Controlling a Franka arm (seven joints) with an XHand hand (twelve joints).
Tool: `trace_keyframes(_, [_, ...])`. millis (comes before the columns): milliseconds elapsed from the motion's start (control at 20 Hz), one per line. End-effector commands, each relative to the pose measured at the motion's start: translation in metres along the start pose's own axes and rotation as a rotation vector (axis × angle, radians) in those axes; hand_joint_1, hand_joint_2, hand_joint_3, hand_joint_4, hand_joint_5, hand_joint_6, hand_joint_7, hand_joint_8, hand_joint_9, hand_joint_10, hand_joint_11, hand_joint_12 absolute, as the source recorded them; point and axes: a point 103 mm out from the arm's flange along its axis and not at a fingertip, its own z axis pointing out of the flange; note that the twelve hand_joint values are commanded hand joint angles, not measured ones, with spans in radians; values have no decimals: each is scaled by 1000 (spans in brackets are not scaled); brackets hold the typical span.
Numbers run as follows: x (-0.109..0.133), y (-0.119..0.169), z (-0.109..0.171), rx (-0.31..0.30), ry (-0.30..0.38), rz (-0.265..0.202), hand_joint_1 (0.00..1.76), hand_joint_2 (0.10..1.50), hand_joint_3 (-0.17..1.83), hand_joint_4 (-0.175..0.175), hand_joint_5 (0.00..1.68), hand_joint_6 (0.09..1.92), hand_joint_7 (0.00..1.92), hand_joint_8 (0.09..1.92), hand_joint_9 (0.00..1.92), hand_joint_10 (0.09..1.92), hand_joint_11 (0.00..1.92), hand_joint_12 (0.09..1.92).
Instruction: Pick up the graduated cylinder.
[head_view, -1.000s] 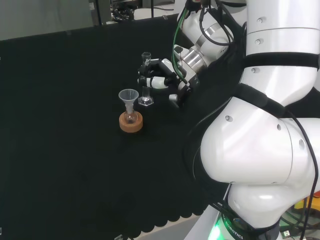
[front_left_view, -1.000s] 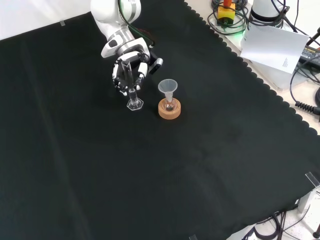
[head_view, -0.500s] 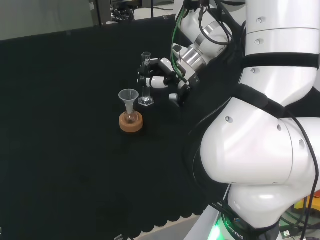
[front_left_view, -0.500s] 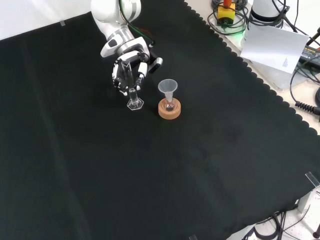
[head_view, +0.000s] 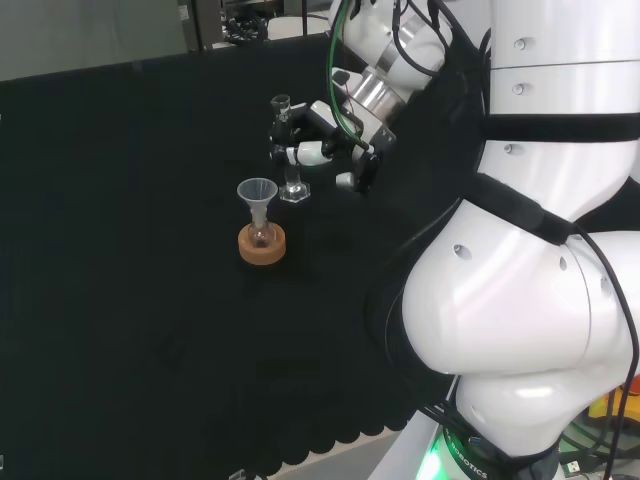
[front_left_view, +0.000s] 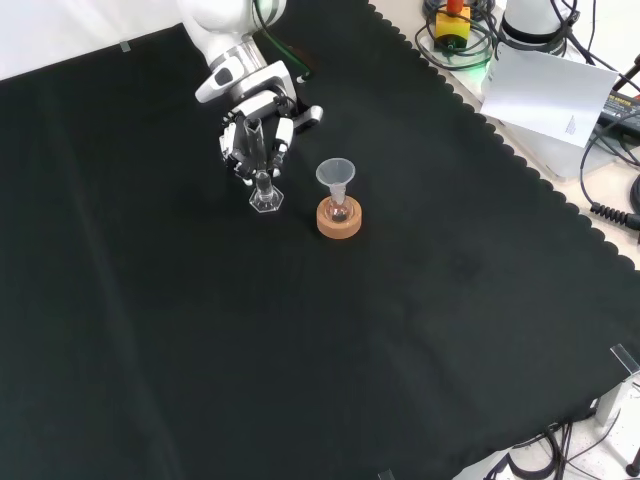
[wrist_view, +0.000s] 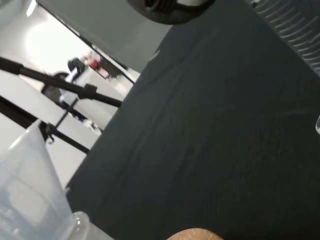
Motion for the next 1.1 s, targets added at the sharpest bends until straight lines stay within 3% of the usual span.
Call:
trace_keyframes(50, [8, -2, -20, 61, -101, 20, 1230, 1191, 1, -175, 820, 1226, 846, 1232, 1339, 118, 1144, 843])
trace_keyframes(450, [27, -14, -43, 155, -222, 87, 1229, 1193, 1, -175, 817, 1231, 843, 1238, 1341, 116, 1159, 836])
trace_keyframes(1100, [72, -68, -70, 262, -418, 199, 1229, 1194, 0, -175, 816, 1232, 843, 1238, 1345, 113, 1162, 824])
